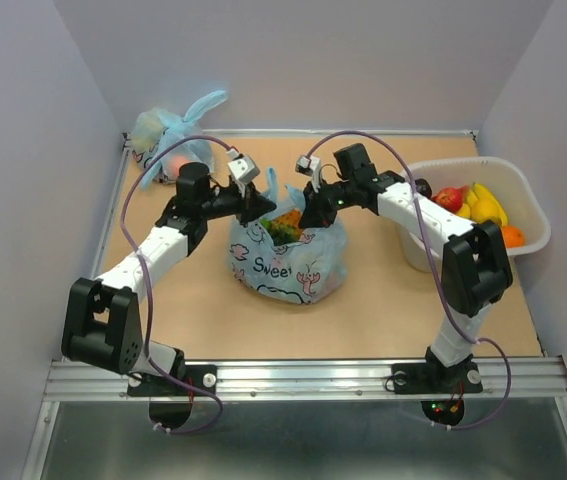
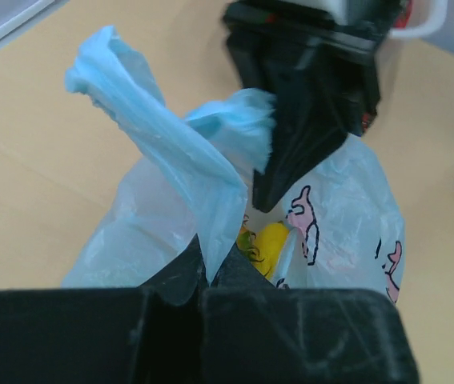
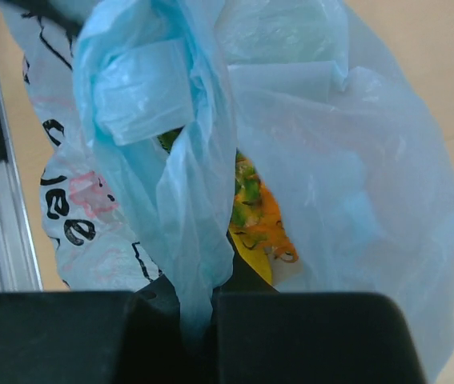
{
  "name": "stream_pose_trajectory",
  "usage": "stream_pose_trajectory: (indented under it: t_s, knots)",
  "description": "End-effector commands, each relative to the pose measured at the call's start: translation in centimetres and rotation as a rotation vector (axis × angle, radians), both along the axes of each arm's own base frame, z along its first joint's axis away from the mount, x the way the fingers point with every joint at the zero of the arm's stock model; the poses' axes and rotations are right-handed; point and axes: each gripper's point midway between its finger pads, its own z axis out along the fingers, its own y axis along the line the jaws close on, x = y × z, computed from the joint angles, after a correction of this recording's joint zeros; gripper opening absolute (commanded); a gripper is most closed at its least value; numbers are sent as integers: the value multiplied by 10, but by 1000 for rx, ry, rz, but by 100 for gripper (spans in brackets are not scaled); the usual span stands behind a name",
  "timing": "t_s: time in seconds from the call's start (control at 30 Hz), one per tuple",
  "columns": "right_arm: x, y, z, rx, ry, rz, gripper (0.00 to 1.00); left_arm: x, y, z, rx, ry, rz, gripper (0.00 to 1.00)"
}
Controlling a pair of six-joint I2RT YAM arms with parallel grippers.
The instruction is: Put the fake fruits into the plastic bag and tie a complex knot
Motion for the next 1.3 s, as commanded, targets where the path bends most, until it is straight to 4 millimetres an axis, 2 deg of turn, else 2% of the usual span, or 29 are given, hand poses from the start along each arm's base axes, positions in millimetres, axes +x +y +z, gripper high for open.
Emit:
stream_pose_trajectory:
  t_s: [0.0,0.07,0.2,0.3,0.37,0.43,0.57,0.6,0.63,0.67,0.7,0.8,0.83,0.9,0.97,1.1,1.13,1.17,1.27]
  knots:
    - [-7,17,17,58,144,8,0,-23,-9,-18,131,-155,-111,0]
    - [-8,18,22,72,150,12,0,-33,-14,-30,181,-183,-144,0]
    - [-6,12,39,91,112,2,0,-40,-8,-55,260,-157,-133,0]
    - [3,-4,60,117,78,-48,1,-50,-2,-68,315,-136,-177,0]
    - [10,-19,77,148,72,-89,0,-55,1,-68,336,-168,-197,0]
    - [13,-27,88,167,72,-113,0,-69,9,-75,380,-192,-246,0]
    - [15,-33,102,200,117,-170,0,-86,14,-76,402,-233,-320,0]
    - [16,-33,100,207,143,-188,1,-92,16,-73,400,-238,-337,0]
    - [18,-35,91,201,207,-246,1,-93,17,-68,399,-266,-339,0]
    - [23,-35,93,209,210,-285,1,-94,16,-67,398,-274,-345,0]
    - [26,-38,81,196,248,-337,0,-99,18,-64,398,-292,-361,0]
    - [47,-42,60,191,330,-507,0,-111,21,-64,417,-360,-417,0]
    - [52,-40,49,183,372,-532,0,-114,22,-65,424,-371,-432,0]
    - [62,-42,40,182,390,-594,1,-119,25,-68,441,-391,-458,0]
    - [71,-38,22,169,411,-627,0,-120,25,-69,446,-394,-471,0]
    - [65,-28,-17,70,393,-595,1,-114,21,-61,435,-397,-468,0]
    - [60,-26,-25,45,392,-576,0,-109,18,-52,421,-399,-456,0]
    - [53,-18,-28,22,362,-536,0,-104,15,-44,415,-408,-450,0]
    - [46,-7,-21,6,279,-471,0,-103,5,-33,393,-399,-468,0]
